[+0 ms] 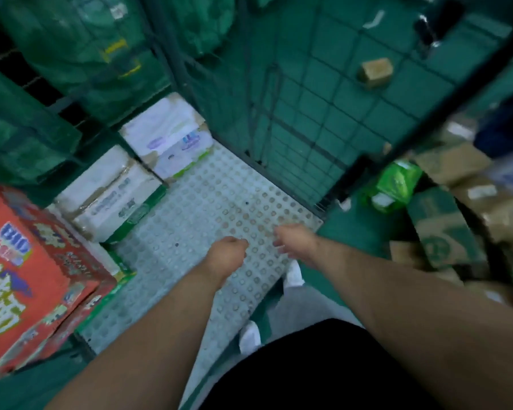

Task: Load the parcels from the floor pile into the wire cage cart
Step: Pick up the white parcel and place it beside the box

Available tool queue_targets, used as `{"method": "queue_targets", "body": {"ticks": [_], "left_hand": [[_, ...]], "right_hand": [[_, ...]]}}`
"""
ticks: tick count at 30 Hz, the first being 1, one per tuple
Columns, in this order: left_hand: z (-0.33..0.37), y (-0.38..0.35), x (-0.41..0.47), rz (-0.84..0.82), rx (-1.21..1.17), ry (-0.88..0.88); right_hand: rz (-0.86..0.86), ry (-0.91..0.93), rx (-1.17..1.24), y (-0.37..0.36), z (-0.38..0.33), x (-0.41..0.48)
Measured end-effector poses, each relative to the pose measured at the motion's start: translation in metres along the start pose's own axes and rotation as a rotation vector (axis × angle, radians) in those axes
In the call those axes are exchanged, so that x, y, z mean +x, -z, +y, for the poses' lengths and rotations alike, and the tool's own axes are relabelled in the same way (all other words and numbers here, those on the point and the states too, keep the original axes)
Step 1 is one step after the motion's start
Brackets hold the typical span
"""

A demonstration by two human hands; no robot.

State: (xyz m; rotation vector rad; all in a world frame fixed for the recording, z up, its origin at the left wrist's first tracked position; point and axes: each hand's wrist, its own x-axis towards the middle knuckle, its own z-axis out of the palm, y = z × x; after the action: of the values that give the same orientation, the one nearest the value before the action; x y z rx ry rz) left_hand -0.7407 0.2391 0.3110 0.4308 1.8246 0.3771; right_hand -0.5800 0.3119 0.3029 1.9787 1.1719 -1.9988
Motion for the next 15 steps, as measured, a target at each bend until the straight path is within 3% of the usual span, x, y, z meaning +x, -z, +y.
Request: {"method": "queue_targets", "body": {"ticks": [6, 10, 15], "left_hand": [[-0.062, -0.057, -0.055, -0.193, 0.19, 0.024], [-0.089, -0.1, -0.084, -0.255, 0.381, 0.055], [-0.078, -0.192, -0.119, -0.349, 0.647, -0.125]], "right_hand": [[0.166, -0.037, 0.167, -0.008, 0.138, -0.069], [0.228, -0.101, 0.46, -0.001, 0.205, -0.123], [0.403, -0.081, 0.599, 0.044, 0.3, -0.171]]}}
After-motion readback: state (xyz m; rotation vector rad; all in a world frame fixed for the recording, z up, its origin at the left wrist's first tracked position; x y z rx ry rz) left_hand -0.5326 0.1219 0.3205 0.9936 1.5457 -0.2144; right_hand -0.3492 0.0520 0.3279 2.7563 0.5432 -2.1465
